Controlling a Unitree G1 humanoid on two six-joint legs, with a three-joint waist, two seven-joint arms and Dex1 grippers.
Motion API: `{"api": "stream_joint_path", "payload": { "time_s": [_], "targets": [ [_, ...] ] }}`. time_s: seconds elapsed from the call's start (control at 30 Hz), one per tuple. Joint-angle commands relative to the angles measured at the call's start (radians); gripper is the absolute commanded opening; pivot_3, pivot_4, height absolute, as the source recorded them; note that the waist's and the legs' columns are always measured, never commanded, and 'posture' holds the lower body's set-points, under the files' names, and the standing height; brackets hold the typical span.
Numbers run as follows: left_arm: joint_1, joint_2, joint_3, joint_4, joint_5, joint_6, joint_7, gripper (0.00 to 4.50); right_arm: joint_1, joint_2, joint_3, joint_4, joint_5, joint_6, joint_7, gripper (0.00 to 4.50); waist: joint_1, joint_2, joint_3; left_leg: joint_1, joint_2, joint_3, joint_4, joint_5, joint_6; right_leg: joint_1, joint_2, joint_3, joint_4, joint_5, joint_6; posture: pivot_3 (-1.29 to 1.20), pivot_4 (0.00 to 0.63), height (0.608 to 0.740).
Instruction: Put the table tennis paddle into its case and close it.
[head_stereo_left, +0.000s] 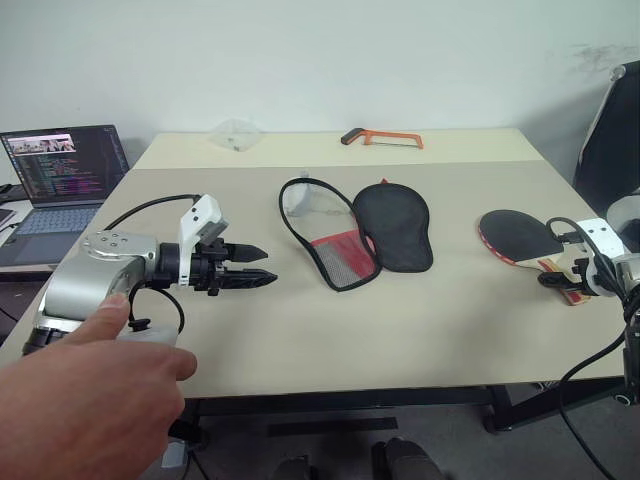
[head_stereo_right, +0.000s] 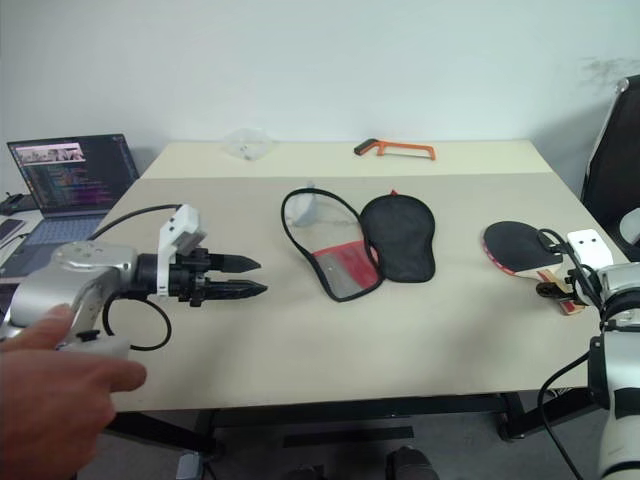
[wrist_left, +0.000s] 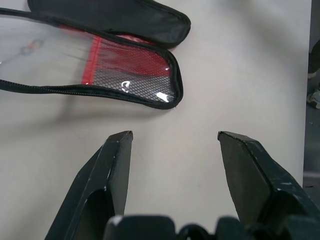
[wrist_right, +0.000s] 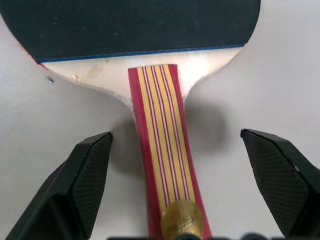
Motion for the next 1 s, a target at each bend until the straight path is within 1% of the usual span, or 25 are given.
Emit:
{"api": "stream_joint_path", "payload": {
  "time_s": [0.03, 0.27, 0.3, 0.43, 0.57, 0.73, 0.87, 1.0],
  "targets": [
    [-0.001, 0.021, 0.033, -0.035, -0.012, 0.003, 0.006, 2.98, -0.001, -0.003, -0.004, 0.003, -0.015, -0.013, -0.008, 3.49, 0.0, 0.0, 0.0, 0.0, 0.0, 0.0, 0.0, 0.0, 0.0, 0.0, 0.0, 0.0, 0.0, 0.0, 0.0, 0.0, 0.15, 0.74],
    [0.016, 0.021, 0.04, -0.051, -0.02, 0.009, 0.018, 2.98, -0.004, 0.003, -0.007, 0.002, -0.015, -0.009, 0.009, 1.07, 0.001, 0.0, 0.0, 0.0, 0.0, -0.001, 0.0, 0.0, 0.0, 0.001, 0.0, 0.0, 0.0, 0.0, 0.0, 0.0, 0.15, 0.74],
    [0.016, 0.021, 0.04, -0.051, -0.021, 0.009, 0.019, 2.98, -0.006, 0.005, -0.014, 0.002, -0.012, -0.013, 0.001, 1.0, 0.001, 0.0, 0.0, 0.0, 0.0, -0.001, 0.0, 0.0, 0.0, 0.001, 0.0, 0.0, 0.0, 0.0, 0.0, 0.0, 0.15, 0.74],
    [0.019, 0.024, 0.043, -0.053, -0.02, 0.012, 0.019, 2.98, -0.031, 0.02, -0.052, -0.003, 0.017, 0.001, -0.012, 1.0, 0.0, 0.0, 0.0, 0.001, 0.0, -0.001, 0.001, 0.0, 0.0, 0.002, 0.0, 0.0, 0.0, 0.0, 0.0, 0.0, 0.15, 0.74],
    [0.022, 0.028, 0.045, -0.056, -0.021, 0.016, 0.018, 2.98, -0.071, 0.062, -0.078, -0.032, 0.045, 0.048, 0.002, 1.0, -0.013, 0.0, 0.0, 0.002, 0.0, 0.001, 0.001, 0.0, 0.0, 0.002, 0.0, 0.0, 0.0, 0.0, 0.0, 0.0, 0.15, 0.74],
    [0.014, 0.023, 0.037, -0.049, -0.017, 0.012, 0.017, 2.98, -0.105, 0.104, -0.125, -0.084, 0.094, 0.118, -0.04, 1.0, -0.021, 0.0, 0.0, 0.003, 0.002, 0.001, 0.0, 0.0, 0.0, 0.002, 0.001, 0.001, 0.001, 0.0, 0.0, 0.0, 0.15, 0.74],
    [0.009, 0.02, 0.034, -0.044, -0.016, 0.011, 0.015, 2.98, -0.121, 0.137, -0.153, -0.181, 0.137, 0.215, -0.041, 1.0, -0.02, 0.0, 0.0, 0.003, 0.002, 0.001, 0.0, 0.0, 0.0, 0.002, 0.001, 0.001, 0.001, 0.0, 0.0, 0.0, 0.15, 0.74],
    [0.008, 0.018, 0.03, -0.043, -0.015, 0.01, 0.013, 2.98, -0.113, 0.187, -0.167, -0.343, 0.179, 0.335, -0.063, 1.0, -0.014, 0.0, 0.0, 0.001, 0.001, -0.002, 0.0, 0.0, 0.0, 0.001, 0.001, 0.001, 0.0, 0.0, 0.0, 0.0, 0.15, 0.74]
  ]
}}
